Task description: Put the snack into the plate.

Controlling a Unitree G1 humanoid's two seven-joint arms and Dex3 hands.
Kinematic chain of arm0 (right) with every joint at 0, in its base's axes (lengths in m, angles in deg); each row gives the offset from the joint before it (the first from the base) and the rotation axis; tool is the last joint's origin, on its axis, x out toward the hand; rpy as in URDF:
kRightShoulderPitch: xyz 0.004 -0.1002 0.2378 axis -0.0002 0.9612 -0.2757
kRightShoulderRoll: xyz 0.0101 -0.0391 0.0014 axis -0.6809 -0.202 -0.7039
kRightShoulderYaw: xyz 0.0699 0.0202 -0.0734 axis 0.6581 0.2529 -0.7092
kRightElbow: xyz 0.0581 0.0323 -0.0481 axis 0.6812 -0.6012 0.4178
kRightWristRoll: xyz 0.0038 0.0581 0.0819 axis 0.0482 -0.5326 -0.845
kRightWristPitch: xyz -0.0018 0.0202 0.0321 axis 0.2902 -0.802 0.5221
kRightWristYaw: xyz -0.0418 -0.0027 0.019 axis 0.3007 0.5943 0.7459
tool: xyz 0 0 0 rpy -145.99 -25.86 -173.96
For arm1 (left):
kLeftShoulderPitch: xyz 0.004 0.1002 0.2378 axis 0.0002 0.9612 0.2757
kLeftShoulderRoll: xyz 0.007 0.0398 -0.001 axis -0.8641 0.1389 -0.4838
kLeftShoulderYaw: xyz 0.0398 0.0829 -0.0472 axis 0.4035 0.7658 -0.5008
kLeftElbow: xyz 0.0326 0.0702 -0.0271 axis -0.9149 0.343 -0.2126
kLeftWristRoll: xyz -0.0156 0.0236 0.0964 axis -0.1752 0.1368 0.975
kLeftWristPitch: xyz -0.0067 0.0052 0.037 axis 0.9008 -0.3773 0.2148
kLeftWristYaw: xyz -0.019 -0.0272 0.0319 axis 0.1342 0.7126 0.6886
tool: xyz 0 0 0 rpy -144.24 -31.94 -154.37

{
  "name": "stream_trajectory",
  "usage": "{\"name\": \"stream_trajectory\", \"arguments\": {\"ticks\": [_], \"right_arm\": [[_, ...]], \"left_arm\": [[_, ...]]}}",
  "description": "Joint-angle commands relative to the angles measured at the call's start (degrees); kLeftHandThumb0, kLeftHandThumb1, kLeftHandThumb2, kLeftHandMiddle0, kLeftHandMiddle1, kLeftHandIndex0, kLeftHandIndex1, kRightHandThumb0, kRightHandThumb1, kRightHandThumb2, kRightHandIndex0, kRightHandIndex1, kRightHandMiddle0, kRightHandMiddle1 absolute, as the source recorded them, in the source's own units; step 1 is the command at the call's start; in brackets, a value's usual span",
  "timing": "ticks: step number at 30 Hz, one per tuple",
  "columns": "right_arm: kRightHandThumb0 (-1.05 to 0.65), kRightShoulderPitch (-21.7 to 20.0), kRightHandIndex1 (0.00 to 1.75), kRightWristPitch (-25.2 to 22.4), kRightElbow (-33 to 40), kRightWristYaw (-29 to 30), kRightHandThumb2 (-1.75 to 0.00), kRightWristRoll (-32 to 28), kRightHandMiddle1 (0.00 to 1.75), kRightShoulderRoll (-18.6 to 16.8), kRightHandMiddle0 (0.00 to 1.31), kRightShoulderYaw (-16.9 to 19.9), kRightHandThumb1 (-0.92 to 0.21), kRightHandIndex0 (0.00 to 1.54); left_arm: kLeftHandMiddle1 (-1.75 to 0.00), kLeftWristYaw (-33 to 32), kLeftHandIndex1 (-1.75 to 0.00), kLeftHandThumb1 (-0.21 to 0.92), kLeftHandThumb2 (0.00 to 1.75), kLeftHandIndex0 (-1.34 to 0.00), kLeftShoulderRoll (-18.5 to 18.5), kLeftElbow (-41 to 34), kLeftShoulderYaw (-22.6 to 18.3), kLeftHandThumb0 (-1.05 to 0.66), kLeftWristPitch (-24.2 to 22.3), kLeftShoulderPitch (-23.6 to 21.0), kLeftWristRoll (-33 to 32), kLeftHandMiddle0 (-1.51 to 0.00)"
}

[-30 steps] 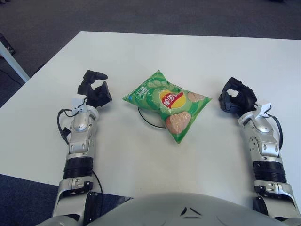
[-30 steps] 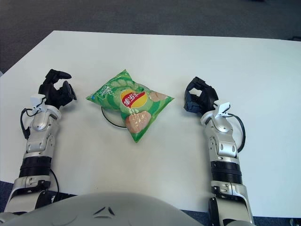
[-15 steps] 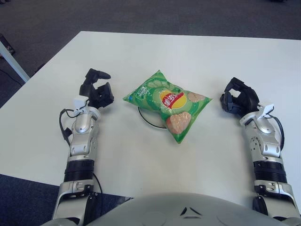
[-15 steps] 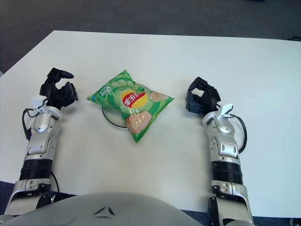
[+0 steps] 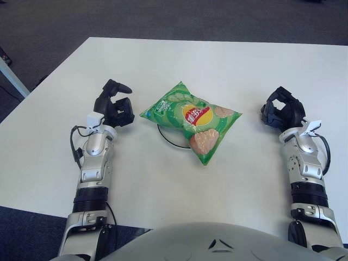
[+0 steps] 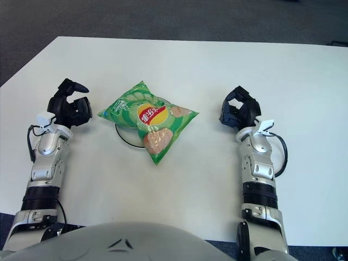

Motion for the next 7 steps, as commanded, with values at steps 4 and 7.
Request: {"name": "stream_trajectory", "arguments": {"ticks": [4,7], "right_arm": [[-0.49,2.62,1.75,8.19,-7.41,-3.55,-1.33,-1.86,1.75,-6.06,0.63,-0.14,-0.3,1.32],[-0.5,1.98,1.75,12.31,-9.32,-6.08,-1.38,-3.03,1.75,-6.63,0.65,0.43,-0.27,1.32]], "left_arm": [[-1.75,-0.16,-1.75,0.44,1.16,-0.51,5.32,4.09,1.96,-0.44,0.91,10.38,-0.03,-1.19],[-1.75,-0.37,-1.75,0.44,1.16,-0.51,5.5,3.7,2.06,-0.44,1.0,10.73,0.0,-1.19]]}}
